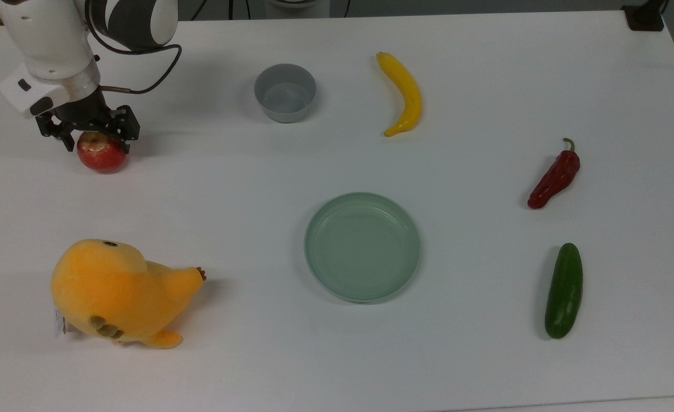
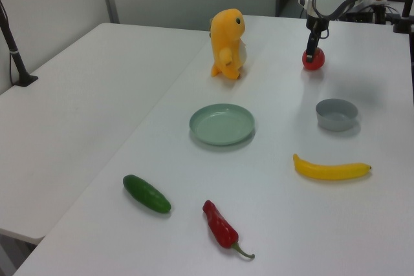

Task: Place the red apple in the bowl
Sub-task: 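Close the gripper around the red apple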

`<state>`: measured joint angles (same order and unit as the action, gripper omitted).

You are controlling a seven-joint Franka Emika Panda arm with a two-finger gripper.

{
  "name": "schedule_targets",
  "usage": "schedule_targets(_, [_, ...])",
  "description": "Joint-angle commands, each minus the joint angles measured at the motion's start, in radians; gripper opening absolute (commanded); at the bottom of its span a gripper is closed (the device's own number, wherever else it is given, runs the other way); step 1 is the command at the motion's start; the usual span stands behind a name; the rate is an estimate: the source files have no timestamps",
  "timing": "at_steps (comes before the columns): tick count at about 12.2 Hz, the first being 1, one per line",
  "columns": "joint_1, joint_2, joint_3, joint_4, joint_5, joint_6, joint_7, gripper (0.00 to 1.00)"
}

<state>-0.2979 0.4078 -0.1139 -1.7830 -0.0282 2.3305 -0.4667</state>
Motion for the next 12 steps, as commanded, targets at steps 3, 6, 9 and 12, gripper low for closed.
schedule_targets(3, [0.002, 0.000, -0.001, 0.005, 0.004, -0.003, 0.020, 0.39])
schedule_targets(6, [0.002, -0.010, -0.001, 0.008, 0.002, -0.040, 0.019, 0.30])
schedule_targets(9, [0.011, -0.088, -0.001, 0.010, -0.006, -0.111, 0.022, 0.30])
schedule_targets(12, [0.054, -0.168, 0.000, 0.010, -0.012, -0.138, 0.114, 0.30])
